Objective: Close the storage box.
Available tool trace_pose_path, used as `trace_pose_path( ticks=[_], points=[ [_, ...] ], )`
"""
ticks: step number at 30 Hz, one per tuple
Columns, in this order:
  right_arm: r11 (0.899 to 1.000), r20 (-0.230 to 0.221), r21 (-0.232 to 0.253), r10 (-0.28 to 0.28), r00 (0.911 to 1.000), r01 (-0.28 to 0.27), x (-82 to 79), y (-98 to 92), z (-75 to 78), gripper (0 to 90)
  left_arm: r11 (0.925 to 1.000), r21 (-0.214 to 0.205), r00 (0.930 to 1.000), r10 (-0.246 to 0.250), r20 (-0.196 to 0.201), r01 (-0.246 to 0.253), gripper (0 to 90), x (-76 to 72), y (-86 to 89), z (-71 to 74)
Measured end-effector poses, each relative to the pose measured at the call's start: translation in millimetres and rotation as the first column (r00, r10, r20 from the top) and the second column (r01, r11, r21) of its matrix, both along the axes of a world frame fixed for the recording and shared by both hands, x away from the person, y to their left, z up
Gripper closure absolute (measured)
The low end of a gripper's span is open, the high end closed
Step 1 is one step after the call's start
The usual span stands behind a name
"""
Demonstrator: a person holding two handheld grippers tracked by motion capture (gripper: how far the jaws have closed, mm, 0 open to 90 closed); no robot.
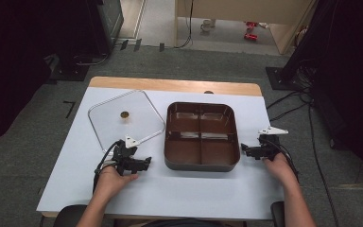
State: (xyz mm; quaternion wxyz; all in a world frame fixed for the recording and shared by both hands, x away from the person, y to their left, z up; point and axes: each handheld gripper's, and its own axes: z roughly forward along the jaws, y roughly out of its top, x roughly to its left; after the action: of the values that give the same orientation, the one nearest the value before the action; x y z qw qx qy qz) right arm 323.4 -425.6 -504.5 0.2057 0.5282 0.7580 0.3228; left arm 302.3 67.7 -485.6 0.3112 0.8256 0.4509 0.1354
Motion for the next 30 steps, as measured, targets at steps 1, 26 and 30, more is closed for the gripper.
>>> trace_pose_path(
  ticks=[1,26,30],
  points=[
    [1.0,0.0,0.0,0.0,1.0,0.0,0.0,0.0,0.0,3.7,1.0,0.0,1.0,0.0,0.0,0.0,13.7,0.0,0.0,0.0],
    [1.0,0.0,-0.001,-0.001,1.0,0.001,-0.1,0.2,0.1,3.7,0.9966,-0.08,0.9937,-0.013,0.111,0.022,25.9,30.9,8.7,27.0],
    [1.0,-0.001,-0.002,0.0,1.0,0.0,-0.1,0.2,0.1,3.7,0.9973,-0.072,0.9949,-0.009,0.1,0.017,26.0,40.5,10.2,28.9]
  ],
)
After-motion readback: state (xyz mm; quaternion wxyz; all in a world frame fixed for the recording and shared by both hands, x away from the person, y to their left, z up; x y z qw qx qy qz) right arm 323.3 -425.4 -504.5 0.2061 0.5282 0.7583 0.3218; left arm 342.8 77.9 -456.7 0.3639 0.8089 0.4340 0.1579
